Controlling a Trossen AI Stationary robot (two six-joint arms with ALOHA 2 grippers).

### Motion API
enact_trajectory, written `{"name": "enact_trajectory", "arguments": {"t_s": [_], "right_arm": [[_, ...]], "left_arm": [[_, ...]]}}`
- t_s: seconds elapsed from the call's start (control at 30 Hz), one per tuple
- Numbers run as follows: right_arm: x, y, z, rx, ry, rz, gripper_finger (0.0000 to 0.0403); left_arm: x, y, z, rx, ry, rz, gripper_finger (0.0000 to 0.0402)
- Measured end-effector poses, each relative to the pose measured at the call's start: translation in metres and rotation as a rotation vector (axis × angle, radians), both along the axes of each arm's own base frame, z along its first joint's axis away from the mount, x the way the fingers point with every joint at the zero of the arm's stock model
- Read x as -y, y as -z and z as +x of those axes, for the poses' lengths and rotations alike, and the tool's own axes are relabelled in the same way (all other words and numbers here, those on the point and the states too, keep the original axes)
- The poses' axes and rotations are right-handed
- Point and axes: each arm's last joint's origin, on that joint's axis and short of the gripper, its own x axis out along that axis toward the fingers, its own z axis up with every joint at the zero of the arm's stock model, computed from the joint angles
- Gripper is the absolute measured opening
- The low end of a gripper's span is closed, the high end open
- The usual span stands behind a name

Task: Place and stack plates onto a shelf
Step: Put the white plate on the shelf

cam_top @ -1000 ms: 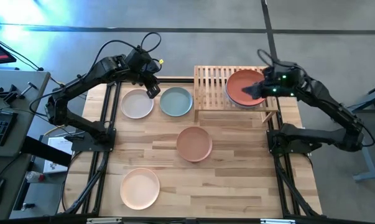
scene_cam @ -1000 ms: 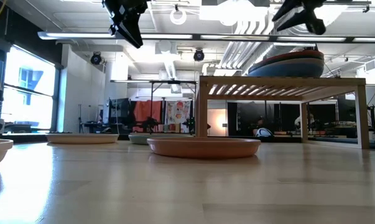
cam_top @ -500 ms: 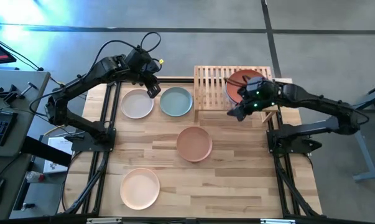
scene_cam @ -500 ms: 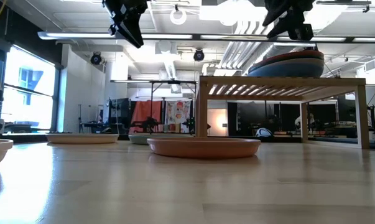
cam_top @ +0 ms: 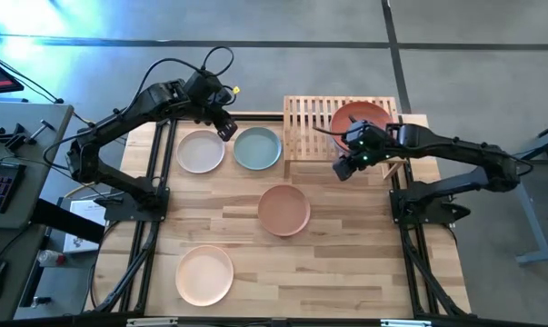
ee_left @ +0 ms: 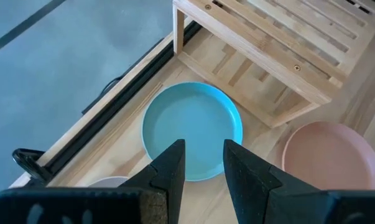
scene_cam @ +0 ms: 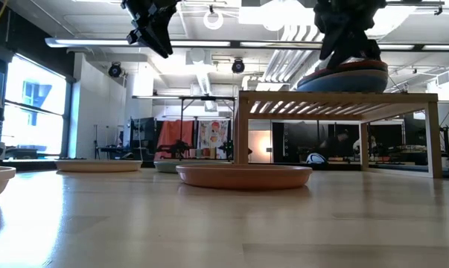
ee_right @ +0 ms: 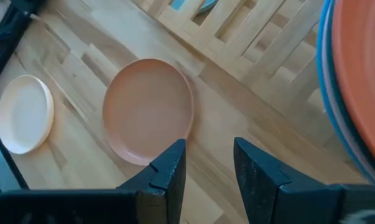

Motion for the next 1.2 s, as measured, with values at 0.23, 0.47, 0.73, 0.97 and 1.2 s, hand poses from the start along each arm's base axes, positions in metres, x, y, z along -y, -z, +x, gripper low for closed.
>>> {"name": "enact_trajectory", "arguments": {"t_s": [0.23,0.47,0.73,0.97,1.2], "right_arm": [[0.004,0.001,-0.001,-0.029,0.044,-0.054,0.0114],[0.014,0.004,-0.007,-0.082,0.115,-0.077,0.0114],[0.023,0.004,-0.011,-0.096,0.169,-0.088,0.0114],[0.032,0.006,-0.018,-0.133,0.222,-0.082,0.0114],[0.034,0.006,-0.019,-0.124,0.198,-0.054,0.0114]], "left_arm": [[0.0,0.0,0.0,0.0,0.001,0.0,0.0097],[0.0,0.0,0.0,0.0,0.0,-0.001,0.0097],[0.0,0.0,0.0,0.0,0.0,-0.001,0.0097],[0.0,0.0,0.0,0.0,0.0,-0.001,0.0097],[0.0,0.0,0.0,0.007,-0.017,-0.014,0.0097]]}}
